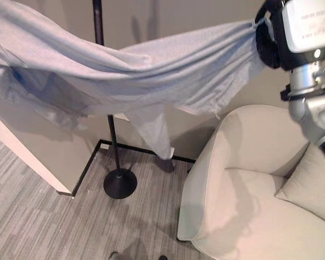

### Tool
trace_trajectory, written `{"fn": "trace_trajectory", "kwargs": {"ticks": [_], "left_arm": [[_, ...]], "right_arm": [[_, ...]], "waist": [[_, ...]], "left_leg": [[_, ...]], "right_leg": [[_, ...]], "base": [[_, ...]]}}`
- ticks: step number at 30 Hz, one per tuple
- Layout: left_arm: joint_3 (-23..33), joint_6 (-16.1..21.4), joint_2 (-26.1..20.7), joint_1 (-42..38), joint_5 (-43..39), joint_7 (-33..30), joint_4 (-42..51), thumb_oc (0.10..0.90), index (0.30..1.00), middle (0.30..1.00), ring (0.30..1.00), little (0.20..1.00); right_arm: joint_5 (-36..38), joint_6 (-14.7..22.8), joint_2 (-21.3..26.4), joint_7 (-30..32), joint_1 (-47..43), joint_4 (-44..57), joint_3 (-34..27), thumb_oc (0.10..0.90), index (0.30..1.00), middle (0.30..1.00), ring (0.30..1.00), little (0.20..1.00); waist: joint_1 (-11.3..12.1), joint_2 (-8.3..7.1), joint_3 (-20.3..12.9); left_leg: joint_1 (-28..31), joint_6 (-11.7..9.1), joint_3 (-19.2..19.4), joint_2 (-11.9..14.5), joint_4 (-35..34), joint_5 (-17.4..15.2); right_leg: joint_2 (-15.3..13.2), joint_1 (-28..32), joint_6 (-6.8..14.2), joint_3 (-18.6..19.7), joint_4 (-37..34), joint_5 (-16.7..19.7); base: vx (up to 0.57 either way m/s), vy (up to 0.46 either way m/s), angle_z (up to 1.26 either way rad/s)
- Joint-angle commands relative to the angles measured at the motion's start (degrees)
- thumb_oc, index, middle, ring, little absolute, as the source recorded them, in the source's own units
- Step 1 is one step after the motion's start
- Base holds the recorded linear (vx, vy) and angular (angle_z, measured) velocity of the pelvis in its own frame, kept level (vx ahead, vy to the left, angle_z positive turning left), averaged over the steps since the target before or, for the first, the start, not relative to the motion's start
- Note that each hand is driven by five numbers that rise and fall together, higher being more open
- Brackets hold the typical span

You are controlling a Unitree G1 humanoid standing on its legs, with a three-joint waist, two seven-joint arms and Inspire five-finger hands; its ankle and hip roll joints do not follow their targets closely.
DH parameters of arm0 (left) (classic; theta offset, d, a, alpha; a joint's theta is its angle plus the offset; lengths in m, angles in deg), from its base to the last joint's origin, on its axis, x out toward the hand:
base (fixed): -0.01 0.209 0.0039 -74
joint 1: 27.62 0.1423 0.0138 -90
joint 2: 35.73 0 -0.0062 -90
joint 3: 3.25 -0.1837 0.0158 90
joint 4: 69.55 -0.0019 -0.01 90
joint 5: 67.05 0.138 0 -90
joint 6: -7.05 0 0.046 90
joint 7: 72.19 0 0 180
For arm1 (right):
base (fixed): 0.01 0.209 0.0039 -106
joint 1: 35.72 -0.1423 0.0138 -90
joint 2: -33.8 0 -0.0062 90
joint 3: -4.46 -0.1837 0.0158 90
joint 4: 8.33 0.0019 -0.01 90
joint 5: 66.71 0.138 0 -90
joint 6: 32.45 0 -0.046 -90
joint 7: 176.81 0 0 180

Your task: Hang the clothes on the sofa on the clothes rack.

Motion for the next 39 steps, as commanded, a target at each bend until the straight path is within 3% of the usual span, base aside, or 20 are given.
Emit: {"fn": "trace_trajectory", "kwargs": {"ticks": [1,3,5,13,17,20,22,23,26,27,30,32,35,39], "left_arm": [[-5.1,-1.3,-4.5,-16.0,-1.4,-1.0,-1.4,0.400,0.300,0.300,0.300,0.300],[-10.1,-1.3,-5.5,-19.9,-1.5,0.4,-5.4,0.400,0.300,0.300,0.300,0.300],[-13.1,-0.6,-4.8,-23.0,-3.8,0.9,-9.4,0.400,0.300,0.300,0.300,0.300],[-21.9,-0.4,-7.4,-30.5,-6.4,3.4,-19.5,0.400,0.300,0.300,0.300,0.300],[-23.7,-0.8,-7.4,-30.8,-5.1,5.0,-22.2,0.400,0.300,0.300,0.300,0.300],[-18.5,-0.8,-7.5,-23.2,-4.4,6.8,-23.6,0.400,0.300,0.300,0.300,0.300],[-4.2,-0.7,-6.0,-6.1,-3.9,7.6,-22.8,0.400,0.300,0.300,0.300,0.300],[-3.4,-0.7,-6.1,-5.2,-3.8,7.5,-22.6,0.400,0.300,0.300,0.300,0.300],[8.9,-0.5,-2.9,9.2,-3.2,6.8,-19.9,0.400,0.300,0.300,0.300,0.300],[17.1,-0.4,0.4,19.2,-2.6,6.1,-15.7,0.400,0.300,0.300,0.300,0.300],[28.9,-0.4,5.8,33.8,-1.1,4.2,-7.8,0.400,0.300,0.300,0.300,0.300],[32.7,-0.5,8.3,39.1,-0.6,3.9,-4.1,0.400,0.300,0.300,0.300,0.300],[41.5,1.1,20.6,50.4,-3.6,2.9,0.9,0.400,0.300,0.300,0.300,0.300],[44.1,2.0,25.1,53.7,-6.3,2.5,4.2,0.400,0.300,0.300,0.300,0.300]], "right_arm": [[6.7,-0.8,5.3,3.8,-11.4,-3.6,-2.6,0.400,0.300,0.300,0.300,0.300],[7.0,-1.6,5.3,3.4,-12.7,-7.1,-0.1,0.400,0.300,0.300,0.300,0.300],[9.4,-1.3,3.5,2.8,-13.6,-10.3,-0.2,0.400,0.300,0.300,0.300,0.300],[14.2,-0.2,2.1,0.4,-15.2,-19.5,2.3,0.400,0.300,0.300,0.300,0.300],[14.1,-0.1,2.0,-0.7,-15.0,-21.5,2.9,0.400,0.300,0.300,0.300,0.300],[12.9,-0.5,2.4,-1.8,-12.4,-22.8,2.0,0.400,0.300,0.300,0.300,0.300],[11.8,-1.3,2.6,-2.6,-6.3,-22.8,-2.1,0.400,0.300,0.300,0.300,0.300],[11.8,-1.3,2.6,-2.6,-6.4,-22.8,-1.9,0.400,0.300,0.300,0.300,0.300],[10.6,-1.6,3.7,-2.1,2.9,-18.2,-9.4,0.400,0.300,0.300,0.300,0.300],[8.5,-2.7,3.3,-1.2,9.3,-12.7,-14.6,0.400,0.300,0.300,0.300,0.300],[3.5,-4.8,3.2,-0.4,22.3,-1.5,-25.2,0.400,0.300,0.300,0.300,0.300],[1.4,-5.7,2.4,-0.5,27.3,1.6,-28.9,0.400,0.300,0.300,0.300,0.300],[-8.3,-8.5,-3.4,-0.8,41.5,15.5,-38.8,0.400,0.300,0.300,0.300,0.300],[-10.4,-7.7,-7.9,-2.3,46.1,21.3,-39.8,0.400,0.300,0.300,0.300,0.300]], "waist": [[3.1,4.71,-7.0],[4.1,5.31,-7.8],[3.8,4.97,-9.1],[2.9,4.37,-13.5],[2.6,4.09,-13.8],[2.4,3.72,-13.8],[2.6,3.22,-13.2],[2.6,3.40,-13.3],[3.0,2.60,-12.2],[3.3,2.40,-11.6],[3.4,2.56,-10.8],[3.6,2.40,-10.8],[4.6,2.02,-9.4],[5.3,1.58,-9.0]], "left_leg": [[2.2,3.0,3.2,-2.4,-16.2,10.2],[3.1,3.3,3.7,-2.8,-23.4,12.7],[4.0,3.7,2.9,-4.0,-24.2,13.6],[8.8,5.3,6.2,-3.9,-28.3,12.4],[9.7,5.8,7.1,-4.1,-28.2,11.6],[10.6,6.2,7.6,-4.3,-28.3,10.9],[11.2,6.7,8.2,-4.4,-28.7,10.4],[11.2,6.7,8.2,-4.4,-28.7,10.4],[11.3,7.1,8.1,-4.5,-28.9,10.2],[11.2,7.5,8.0,-4.6,-28.9,9.9],[10.6,7.9,7.9,-4.7,-28.7,10.0],[10.8,8.0,7.7,-4.7,-28.9,9.5],[10.0,8.1,7.2,-4.3,-29.0,10.3],[10.3,8.0,6.7,-4.1,-29.4,10.1]], "right_leg": [[-2.6,0.5,7.8,-1.4,1.7,-4.3],[-1.1,1.2,7.5,0.5,2.4,-5.4],[-1.5,1.9,7.8,0.5,3.3,-6.1],[-4.5,1.4,10.4,1.6,5.8,-6.1],[-5.3,1.7,11.2,1.8,6.0,-5.7],[-5.7,1.8,11.8,1.8,6.1,-5.3],[-6.1,1.4,12.2,2.0,6.6,-5.2],[-6.1,1.4,12.2,2.0,6.6,-5.2],[-6.3,1.0,12.3,1.9,6.9,-5.2],[-6.4,0.7,12.2,1.7,7.0,-5.3],[-6.6,0.1,12.1,1.3,7.1,-5.3],[-6.6,0.3,12.1,1.0,7.1,-5.9],[-6.3,0.0,11.3,0.3,6.4,-6.4],[-5.9,0.3,10.9,0.1,6.0,-7.1]], "base": [[0.07,0.094,-0.15],[0.15,0.150,-0.24],[0.18,0.193,-0.53],[0.15,0.177,-0.20],[0.06,0.112,-0.10],[0.05,0.147,-0.05],[0.04,0.137,-0.16],[0.03,0.096,-0.17],[0.00,0.056,-0.13],[-0.01,0.046,-0.06],[-0.03,0.022,-0.07],[-0.01,-0.002,-0.03],[-0.05,-0.010,-0.01],[-0.02,-0.014,0.00]]}}
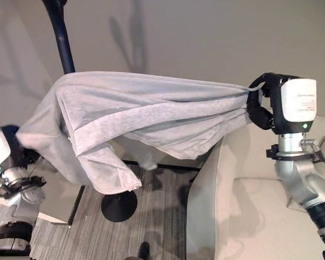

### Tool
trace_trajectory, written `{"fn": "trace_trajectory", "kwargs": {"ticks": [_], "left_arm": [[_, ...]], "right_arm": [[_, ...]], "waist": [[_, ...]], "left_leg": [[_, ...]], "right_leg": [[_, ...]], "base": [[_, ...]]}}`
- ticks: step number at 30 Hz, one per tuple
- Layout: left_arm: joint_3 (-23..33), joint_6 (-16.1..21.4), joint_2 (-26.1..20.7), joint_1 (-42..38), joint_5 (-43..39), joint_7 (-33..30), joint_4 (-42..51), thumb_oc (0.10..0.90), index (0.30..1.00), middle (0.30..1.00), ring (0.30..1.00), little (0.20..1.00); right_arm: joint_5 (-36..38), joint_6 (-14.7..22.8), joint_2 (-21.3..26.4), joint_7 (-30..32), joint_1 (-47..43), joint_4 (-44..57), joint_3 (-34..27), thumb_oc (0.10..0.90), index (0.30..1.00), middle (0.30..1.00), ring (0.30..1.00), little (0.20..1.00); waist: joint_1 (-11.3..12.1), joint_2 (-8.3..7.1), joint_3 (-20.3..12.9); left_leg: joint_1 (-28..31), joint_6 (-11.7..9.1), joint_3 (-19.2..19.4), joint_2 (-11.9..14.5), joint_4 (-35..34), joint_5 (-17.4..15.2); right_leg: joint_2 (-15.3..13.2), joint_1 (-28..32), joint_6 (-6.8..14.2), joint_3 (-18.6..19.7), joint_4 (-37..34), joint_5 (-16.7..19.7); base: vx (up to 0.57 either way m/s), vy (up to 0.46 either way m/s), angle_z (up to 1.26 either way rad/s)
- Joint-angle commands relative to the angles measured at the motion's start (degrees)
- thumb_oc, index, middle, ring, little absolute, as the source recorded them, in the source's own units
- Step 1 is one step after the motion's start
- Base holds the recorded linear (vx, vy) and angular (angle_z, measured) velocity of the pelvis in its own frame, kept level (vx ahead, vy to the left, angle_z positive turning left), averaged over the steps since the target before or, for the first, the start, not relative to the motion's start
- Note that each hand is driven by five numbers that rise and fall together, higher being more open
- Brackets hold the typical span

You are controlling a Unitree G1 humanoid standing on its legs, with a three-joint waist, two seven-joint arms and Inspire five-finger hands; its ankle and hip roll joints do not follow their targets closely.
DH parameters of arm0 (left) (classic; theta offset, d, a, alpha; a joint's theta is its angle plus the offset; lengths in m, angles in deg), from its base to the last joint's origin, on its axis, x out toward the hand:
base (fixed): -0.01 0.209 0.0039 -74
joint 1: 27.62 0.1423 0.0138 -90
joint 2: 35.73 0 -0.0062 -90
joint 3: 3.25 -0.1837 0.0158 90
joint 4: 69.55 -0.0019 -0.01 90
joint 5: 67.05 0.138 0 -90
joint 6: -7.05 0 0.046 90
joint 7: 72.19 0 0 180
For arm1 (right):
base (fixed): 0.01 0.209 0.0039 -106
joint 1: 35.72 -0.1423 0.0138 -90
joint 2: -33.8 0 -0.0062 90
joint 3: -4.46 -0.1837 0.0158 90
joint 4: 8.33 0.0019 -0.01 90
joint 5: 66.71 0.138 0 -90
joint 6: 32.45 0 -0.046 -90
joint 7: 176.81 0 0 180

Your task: Hang the clothes on the sofa on the clothes rack.

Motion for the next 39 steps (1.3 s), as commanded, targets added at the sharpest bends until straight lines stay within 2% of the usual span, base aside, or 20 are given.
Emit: {"fn": "trace_trajectory", "kwargs": {"ticks": [1,4,5,6,7,10,11,12,13,15,16,17,18,19,24,28,31,37,38,39], "left_arm": [[1.9,-0.8,-2.4,-0.2,-4.5,-3.0,-3.5,0.400,0.300,0.300,0.300,0.300],[2.6,-0.4,0.2,1.8,-5.5,-3.0,-1.2,0.400,0.300,0.300,0.300,0.300],[2.9,0.8,3.9,3.8,-7.5,-3.1,2.0,0.400,0.300,0.300,0.300,0.300],[3.2,0.7,3.9,4.1,-7.5,-3.0,2.2,0.400,0.300,0.300,0.300,0.300],[3.6,2.6,8.6,6.0,-11.7,-2.7,6.5,0.400,0.300,0.300,0.300,0.300],[4.3,3.4,10.4,7.3,-13.1,-2.2,8.3,0.400,0.300,0.300,0.300,0.300],[4.0,5.2,14.5,8.5,-17.1,-1.5,10.8,0.400,0.300,0.300,0.300,0.300],[4.0,5.2,14.5,8.5,-17.1,-1.5,10.9,0.400,0.300,0.300,0.300,0.300],[3.8,8.0,19.5,9.1,-25.7,0.1,13.3,0.400,0.300,0.300,0.300,0.300],[3.9,8.9,21.1,9.3,-28.5,1.1,14.0,0.400,0.300,0.300,0.300,0.300],[3.6,9.4,21.7,9.3,-29.2,1.8,14.4,0.400,0.300,0.300,0.300,0.300],[3.2,9.4,22.1,9.4,-29.5,2.2,14.9,0.505,0.458,0.458,0.458,0.458],[2.8,9.3,22.4,9.1,-29.7,2.2,15.1,0.568,0.552,0.552,0.552,0.552],[2.5,9.5,22.7,8.7,-30.4,2.2,14.9,0.800,0.900,0.900,0.900,0.900],[2.7,11.9,22.9,7.5,-36.5,4.5,15.4,0.800,0.900,0.900,0.900,0.900],[3.4,17.1,24.7,10.4,-48.5,16.6,15.5,0.800,0.900,0.900,0.900,0.900],[2.8,18.6,24.3,11.5,-50.7,21.0,12.8,0.800,0.900,0.900,0.900,0.900],[5.3,19.3,25.4,14.4,-62.6,32.5,8.7,0.800,0.900,0.900,0.900,0.900],[7.1,18.6,27.3,15.0,-68.1,36.6,4.9,0.800,0.900,0.900,0.900,0.900],[7.1,18.7,27.2,15.0,-68.4,36.9,4.7,0.800,0.900,0.900,0.900,0.900]], "right_arm": [[-0.2,-3.8,0.0,-0.3,-3.5,-0.6,-4.9,0.400,0.300,0.300,0.300,0.300],[0.5,-1.9,-3.2,-1.7,-1.3,2.2,-3.7,0.400,0.300,0.300,0.300,0.300],[2.4,0.4,-7.5,-3.9,0.0,3.8,-0.7,0.400,0.300,0.300,0.300,0.300],[2.4,0.4,-7.6,-3.9,-0.1,3.7,-0.5,0.400,0.300,0.300,0.300,0.300],[7.1,2.6,-13.0,-6.6,0.9,5.4,2.2,0.400,0.300,0.300,0.300,0.300],[9.6,4.1,-14.8,-7.9,2.1,5.1,3.6,0.400,0.300,0.300,0.300,0.300],[15.7,6.9,-18.9,-10.2,4.0,1.0,6.3,0.400,0.300,0.300,0.300,0.300],[15.7,6.9,-18.9,-10.1,3.9,1.0,6.3,0.400,0.300,0.300,0.300,0.300],[26.1,8.9,-25.4,-13.9,4.1,-2.9,10.1,0.400,0.300,0.300,0.300,0.300],[28.5,9.3,-27.0,-16.0,3.9,-4.2,12.0,0.400,0.300,0.300,0.300,0.300],[30.3,10.0,-27.9,-18.0,3.9,-5.2,13.7,0.461,0.392,0.392,0.392,0.392],[33.0,11.0,-28.5,-19.8,4.1,-5.4,14.8,0.587,0.580,0.580,0.580,0.580],[36.2,11.6,-29.1,-21.1,4.1,-5.8,15.6,0.685,0.728,0.728,0.728,0.728],[38.7,11.8,-29.7,-22.0,3.8,-6.5,16.3,0.800,0.900,0.900,0.900,0.900],[48.0,12.9,-30.3,-26.5,2.9,-9.9,17.7,0.800,0.900,0.900,0.900,0.900],[65.8,16.7,-28.0,-37.6,7.4,-12.7,15.6,0.800,0.900,0.900,0.900,0.900],[70.9,17.5,-28.5,-41.3,8.5,-15.2,14.8,0.800,0.900,0.900,0.900,0.900],[87.1,16.9,-30.2,-50.0,13.1,-19.7,10.3,0.800,0.900,0.900,0.900,0.900],[97.4,14.9,-33.7,-55.1,15.8,-22.0,7.1,0.800,0.900,0.900,0.900,0.900],[97.6,14.9,-33.7,-55.3,15.8,-22.1,7.0,0.800,0.900,0.900,0.900,0.900]], "waist": [[1.6,1.69,-4.1],[1.7,1.56,-3.9],[2.3,1.40,-3.5],[2.1,1.44,-3.6],[2.7,1.40,-3.1],[2.5,1.56,-3.3],[3.0,1.71,-3.0],[2.9,1.81,-3.0],[3.6,2.10,-2.9],[3.8,2.30,-2.8],[4.1,2.39,-2.8],[4.2,2.48,-2.7],[4.4,2.58,-2.7],[4.6,2.68,-2.6],[5.4,3.26,-2.2],[6.6,4.01,-2.0],[7.0,4.29,-2.1],[7.8,4.93,-2.5],[8.0,5.21,-2.7],[8.0,5.18,-2.7]], "left_leg": [[3.1,-3.6,-5.4,4.1,-3.8,-2.6],[3.0,-3.7,-5.5,4.3,-3.7,-2.5],[2.9,-3.8,-5.7,4.3,-3.6,-2.3],[3.0,-3.8,-5.7,4.3,-3.7,-2.3],[3.2,-3.9,-5.8,4.4,-3.6,-2.2],[2.9,-4.0,-5.9,4.5,-3.6,-2.0],[3.2,-4.1,-6.2,4.5,-3.9,-2.1],[2.8,-4.1,-6.2,4.5,-3.6,-1.7],[3.1,-4.4,-6.5,4.5,-3.9,-1.6],[3.1,-4.5,-6.6,4.5,-4.1,-1.4],[3.0,-4.6,-6.7,4.5,-4.1,-1.2],[2.9,-4.7,-6.9,4.6,-4.1,-1.1],[2.8,-4.9,-7.1,4.6,-4.1,-0.9],[2.7,-5.0,-7.3,4.6,-4.1,-0.7],[2.0,-5.5,-8.1,4.8,-4.2,0.2],[1.6,-6.2,-9.0,4.9,-4.3,1.1],[1.5,-6.4,-9.1,4.9,-4.3,1.2],[1.4,-6.7,-9.6,5.0,-4.3,1.5],[1.4,-6.8,-9.8,5.0,-4.3,1.5],[1.5,-6.8,-9.8,5.0,-4.3,1.5]], "right_leg": [[0.5,-3.4,3.3,-1.3,5.2,-0.9],[0.7,-3.4,3.0,-1.4,5.0,-1.0],[0.9,-3.3,2.7,-1.5,4.7,-1.0],[0.9,-3.2,2.7,-1.5,4.7,-1.0],[1.0,-2.8,2.3,-1.6,4.5,-1.2],[1.1,-3.0,2.2,-1.7,4.3,-1.0],[1.2,-2.5,1.9,-1.9,3.9,-1.5],[1.3,-2.8,1.9,-1.9,3.9,-1.1],[1.4,-2.4,1.5,-2.4,3.6,-1.5],[1.6,-2.4,1.4,-2.5,3.5,-1.5],[1.6,-2.4,1.3,-2.6,3.4,-1.5],[1.7,-2.4,1.2,-2.7,3.4,-1.5],[1.7,-2.4,1.2,-3.0,3.4,-1.5],[1.8,-2.4,1.0,-3.1,3.2,-1.5],[2.2,-2.5,0.7,-4.0,2.9,-1.4],[2.6,-1.9,0.6,-5.3,2.4,-1.4],[2.6,-1.7,0.6,-5.6,2.2,-1.4],[2.6,-1.5,0.5,-6.2,1.9,-1.5],[2.6,-1.4,0.5,-6.4,1.8,-1.6],[2.6,-1.3,0.5,-6.4,1.8,-1.6]], "base": [[-0.07,-0.036,0.04],[-0.03,-0.021,0.00],[-0.02,-0.026,0.05],[-0.04,-0.044,0.04],[-0.02,-0.017,0.04],[-0.01,-0.011,0.08],[-0.02,-0.004,0.04],[0.00,0.000,0.00],[-0.02,-0.013,0.04],[0.00,0.000,0.00],[0.00,0.000,0.00],[-0.02,-0.016,0.04],[-0.02,-0.023,0.07],[-0.03,-0.024,0.08],[-0.03,-0.030,0.19],[-0.01,-0.036,0.09],[0.00,-0.010,0.08],[-0.01,-0.010,0.02],[0.00,0.000,0.00],[0.00,-0.015,0.06]]}}
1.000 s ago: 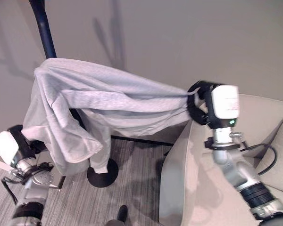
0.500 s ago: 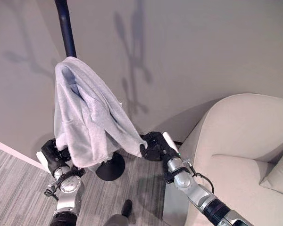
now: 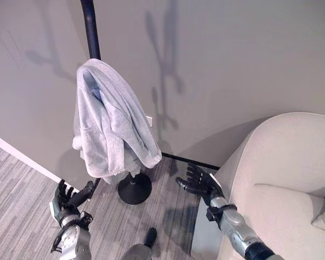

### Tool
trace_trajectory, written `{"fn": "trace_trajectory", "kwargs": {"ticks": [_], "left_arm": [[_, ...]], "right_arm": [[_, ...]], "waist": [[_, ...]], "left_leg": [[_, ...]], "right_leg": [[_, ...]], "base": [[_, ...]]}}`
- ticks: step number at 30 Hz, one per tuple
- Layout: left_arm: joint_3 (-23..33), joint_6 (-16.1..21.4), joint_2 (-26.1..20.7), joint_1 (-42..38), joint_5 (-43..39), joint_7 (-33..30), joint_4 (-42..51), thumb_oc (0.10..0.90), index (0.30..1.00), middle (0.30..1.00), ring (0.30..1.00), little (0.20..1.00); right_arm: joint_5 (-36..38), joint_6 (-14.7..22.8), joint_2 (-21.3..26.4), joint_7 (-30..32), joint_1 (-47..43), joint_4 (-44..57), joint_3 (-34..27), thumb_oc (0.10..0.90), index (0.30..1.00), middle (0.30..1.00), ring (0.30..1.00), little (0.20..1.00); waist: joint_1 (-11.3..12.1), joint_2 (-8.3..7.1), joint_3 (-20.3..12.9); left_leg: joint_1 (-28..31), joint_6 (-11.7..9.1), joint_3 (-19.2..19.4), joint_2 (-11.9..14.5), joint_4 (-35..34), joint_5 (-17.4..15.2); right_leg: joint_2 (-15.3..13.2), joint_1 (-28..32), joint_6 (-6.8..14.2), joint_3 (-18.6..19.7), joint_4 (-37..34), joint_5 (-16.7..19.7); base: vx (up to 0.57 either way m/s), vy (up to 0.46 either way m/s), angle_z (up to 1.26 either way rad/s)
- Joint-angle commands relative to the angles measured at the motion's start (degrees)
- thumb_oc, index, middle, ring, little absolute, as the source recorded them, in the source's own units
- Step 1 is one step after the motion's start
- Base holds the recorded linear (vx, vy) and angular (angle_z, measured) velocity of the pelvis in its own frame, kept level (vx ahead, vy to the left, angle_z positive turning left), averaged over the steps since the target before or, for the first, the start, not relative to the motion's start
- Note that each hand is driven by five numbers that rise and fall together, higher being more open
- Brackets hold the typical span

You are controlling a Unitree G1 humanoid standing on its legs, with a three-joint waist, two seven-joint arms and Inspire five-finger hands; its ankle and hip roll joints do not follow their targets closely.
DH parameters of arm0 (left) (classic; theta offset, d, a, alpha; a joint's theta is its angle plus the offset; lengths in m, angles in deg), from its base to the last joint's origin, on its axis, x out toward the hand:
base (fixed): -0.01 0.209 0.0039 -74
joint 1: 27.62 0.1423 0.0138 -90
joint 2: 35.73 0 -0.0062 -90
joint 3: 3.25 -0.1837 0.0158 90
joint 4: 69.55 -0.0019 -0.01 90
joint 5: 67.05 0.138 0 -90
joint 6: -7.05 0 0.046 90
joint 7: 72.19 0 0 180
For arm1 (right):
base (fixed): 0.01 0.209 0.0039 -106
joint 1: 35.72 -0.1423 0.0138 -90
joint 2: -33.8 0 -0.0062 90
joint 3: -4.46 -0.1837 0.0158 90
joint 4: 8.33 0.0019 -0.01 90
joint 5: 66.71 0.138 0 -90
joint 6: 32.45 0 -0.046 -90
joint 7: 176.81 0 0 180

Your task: Hang the clothes on the sofa on the clothes rack.

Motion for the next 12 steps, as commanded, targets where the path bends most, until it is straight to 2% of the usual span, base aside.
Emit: {"fn": "trace_trajectory", "kwargs": {"ticks": [1,2,5,6,7,8,9,12], "left_arm": [[1.6,4.7,-0.6,-3.2,-11.4,9.3,-5.2,0.800,0.900,0.900,0.900,0.900],[4.1,2.1,2.2,-2.7,-19.3,12.5,-10.1,0.800,0.900,0.900,0.900,0.900],[6.9,-2.2,4.5,-1.6,-21.3,13.8,-22.6,0.800,0.900,0.900,0.900,0.900],[7.9,-4.8,4.1,-1.2,-18.5,14.1,-31.9,0.800,0.900,0.900,0.900,0.900],[7.9,-4.8,4.1,-1.4,-18.5,14.2,-32.1,0.800,0.900,0.900,0.900,0.900],[6.1,-5.6,3.6,-1.4,-11.4,13.4,-35.8,0.800,0.900,0.900,0.900,0.900],[5.7,-7.2,3.6,-1.3,-8.5,13.7,-39.9,0.800,0.900,0.900,0.900,0.900],[6.6,-9.1,3.7,-0.8,-5.9,13.7,-45.3,0.800,0.900,0.900,0.900,0.900]], "right_arm": [[15.6,1.4,-2.9,-9.2,0.9,1.8,-2.6,0.800,0.900,0.900,0.900,0.900],[20.4,-0.5,-5.9,-10.7,3.1,-2.3,-4.9,0.800,0.900,0.900,0.900,0.900],[26.5,-2.9,-10.7,-9.9,4.5,-13.0,-9.7,0.800,0.900,0.900,0.900,0.900],[24.5,-5.2,-11.6,-7.6,3.6,-23.5,-11.4,0.800,0.900,0.900,0.900,0.900],[24.5,-5.2,-11.6,-7.7,3.3,-23.7,-11.6,0.800,0.900,0.900,0.900,0.900],[22.3,-6.1,-11.9,-6.6,2.8,-29.4,-12.1,0.800,0.900,0.900,0.900,0.900],[18.0,-7.7,-12.1,-5.5,1.7,-34.9,-13.2,0.800,0.900,0.900,0.900,0.900],[15.0,-8.9,-12.5,-3.7,0.7,-42.1,-17.0,0.800,0.900,0.900,0.900,0.900]], "waist": [[0.8,2.35,-8.3],[0.7,2.45,-8.6],[0.7,2.77,-8.9],[1.0,2.80,-9.0],[1.0,2.82,-9.1],[1.4,2.85,-9.0],[2.1,2.92,-9.2],[3.0,2.83,-9.6]], "left_leg": [[1.2,-4.2,-5.1,4.1,-2.9,-1.0],[1.2,-4.3,-5.3,4.1,-3.0,-1.1],[1.3,-4.3,-5.6,3.9,-3.0,-1.1],[1.5,-4.4,-5.8,3.7,-2.9,-1.2],[1.2,-4.4,-5.9,3.7,-3.0,-0.9],[1.3,-4.5,-6.2,3.6,-2.8,-1.0],[0.6,-4.6,-7.0,3.3,-2.9,-0.4],[0.0,-4.7,-8.3,2.9,-2.9,0.0]], "right_leg": [[0.3,-3.1,2.3,-1.7,2.6,-0.8],[0.3,-3.0,2.2,-1.8,2.6,-0.9],[0.4,-2.8,2.0,-2.0,2.6,-1.1],[0.4,-2.6,1.7,-2.0,2.7,-1.5],[0.5,-2.8,1.7,-2.1,2.7,-1.2],[0.5,-2.7,1.5,-2.2,2.9,-1.5],[0.6,-3.0,1.3,-2.8,2.8,-1.3],[0.7,-3.1,1.1,-3.8,2.8,-1.5]], "base": [[0.00,0.000,0.00],[0.00,-0.013,0.06],[0.00,-0.006,0.12],[-0.02,0.007,0.12],[-0.02,-0.011,0.08],[-0.04,0.002,0.08],[-0.04,-0.007,0.14],[-0.02,0.003,0.36]]}}
